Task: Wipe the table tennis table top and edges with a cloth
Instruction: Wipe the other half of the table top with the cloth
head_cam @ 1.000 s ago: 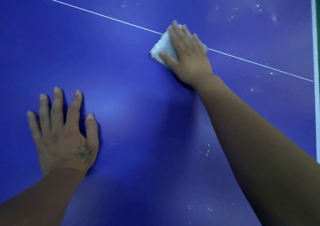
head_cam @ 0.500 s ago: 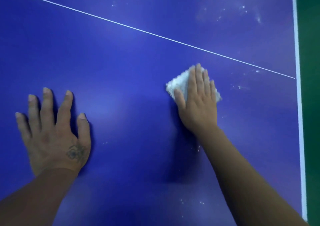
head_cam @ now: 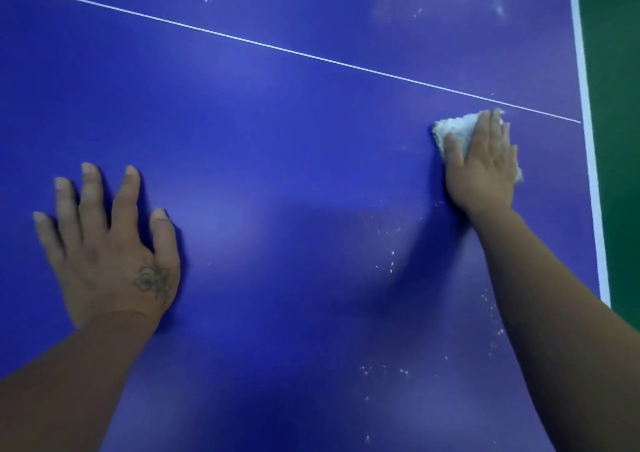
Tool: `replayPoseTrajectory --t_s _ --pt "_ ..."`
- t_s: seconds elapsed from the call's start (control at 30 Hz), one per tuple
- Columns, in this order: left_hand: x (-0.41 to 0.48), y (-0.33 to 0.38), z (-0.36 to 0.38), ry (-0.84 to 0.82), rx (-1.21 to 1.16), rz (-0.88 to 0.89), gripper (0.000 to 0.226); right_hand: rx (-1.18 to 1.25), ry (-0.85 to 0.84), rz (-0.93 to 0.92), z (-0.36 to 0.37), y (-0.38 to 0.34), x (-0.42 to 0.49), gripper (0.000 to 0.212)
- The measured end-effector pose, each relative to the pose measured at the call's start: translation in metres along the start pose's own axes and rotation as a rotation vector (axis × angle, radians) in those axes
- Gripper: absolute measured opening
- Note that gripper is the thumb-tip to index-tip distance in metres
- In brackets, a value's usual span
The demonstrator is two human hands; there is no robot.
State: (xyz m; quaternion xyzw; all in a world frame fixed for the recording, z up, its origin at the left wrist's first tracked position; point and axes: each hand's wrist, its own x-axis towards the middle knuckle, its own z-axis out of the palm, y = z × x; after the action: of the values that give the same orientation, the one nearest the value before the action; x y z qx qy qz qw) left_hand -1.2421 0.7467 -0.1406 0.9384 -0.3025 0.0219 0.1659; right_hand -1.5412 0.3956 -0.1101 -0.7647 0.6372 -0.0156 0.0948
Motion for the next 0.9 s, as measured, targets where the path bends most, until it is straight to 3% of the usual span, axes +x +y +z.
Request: replayPoseTrajectory --t_s 0.13,0.33,0.5,0.63,0.8,0.9 --pt "0.001 -0.002 0.001 -0.011 0.008 0.023 0.062 -0.013 0.017 0.158 0.013 -0.056 -0.006 0.078" --pt "-0.002 -0.002 -0.001 0.006 0.042 0.031 0.060 -0.024 0.046 -0.169 0.043 -0.147 -0.094 0.079" --pt "-0.017 0.015 -0.016 -0.068 0.044 -0.011 0.065 0.040 0.053 -0.316 0.046 -0.100 -0.226 0.075" --pt "-0.095 0.050 -0.030 -0.067 0.031 -0.090 0.066 0.044 -0.077 -0.419 0.042 -0.058 -0.282 0.072" --pt "-0.147 0.080 -0.029 -0.031 0.029 -0.230 0.064 -0.007 -0.108 -0.650 0.038 -0.076 -0.198 0.072" --pt "-0.146 0.077 -0.026 -0.035 0.054 -0.236 0.065 -0.022 -0.125 -0.628 0.033 -0.094 -0.106 0.076"
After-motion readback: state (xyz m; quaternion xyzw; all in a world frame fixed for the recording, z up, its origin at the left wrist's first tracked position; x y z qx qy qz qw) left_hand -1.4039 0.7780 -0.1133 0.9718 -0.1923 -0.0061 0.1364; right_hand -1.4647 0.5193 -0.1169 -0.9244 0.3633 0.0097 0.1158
